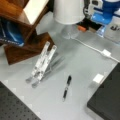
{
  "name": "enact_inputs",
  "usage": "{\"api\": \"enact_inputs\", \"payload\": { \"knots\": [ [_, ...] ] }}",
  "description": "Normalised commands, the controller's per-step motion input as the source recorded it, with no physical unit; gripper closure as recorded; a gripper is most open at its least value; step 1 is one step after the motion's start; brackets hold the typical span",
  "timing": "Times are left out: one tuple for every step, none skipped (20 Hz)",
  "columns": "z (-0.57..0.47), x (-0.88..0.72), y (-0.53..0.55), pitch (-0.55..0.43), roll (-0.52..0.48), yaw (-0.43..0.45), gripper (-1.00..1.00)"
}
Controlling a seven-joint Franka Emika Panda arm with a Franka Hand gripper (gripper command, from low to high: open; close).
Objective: Turn on the lamps. Open the box. Pick up the pen. Put it in the box.
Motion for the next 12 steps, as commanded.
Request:
{"api": "enact_inputs", "payload": {
  "knots": [
    [-0.17, -0.16, 0.18, -0.237, 0.034, -0.010, 1.00],
    [-0.18, -0.15, 0.19, -0.235, 0.046, -0.013, 1.00],
    [-0.19, -0.15, 0.20, -0.232, 0.054, -0.015, 1.00],
    [-0.19, -0.14, 0.20, -0.226, 0.056, -0.016, 1.00],
    [-0.19, -0.14, 0.20, -0.229, 0.055, -0.014, 1.00],
    [-0.21, -0.12, 0.19, -0.226, 0.053, -0.012, 1.00],
    [-0.21, -0.12, 0.18, -0.218, 0.050, -0.012, 1.00],
    [-0.23, -0.11, 0.18, -0.220, 0.052, -0.009, 1.00],
    [-0.25, -0.11, 0.18, -0.217, 0.045, -0.003, 1.00],
    [-0.26, -0.12, 0.17, -0.208, 0.042, -0.004, 1.00],
    [-0.27, -0.12, 0.18, -0.195, 0.041, 0.003, 1.00],
    [-0.28, -0.13, 0.18, -0.179, 0.048, 0.011, 1.00]
  ]
}}
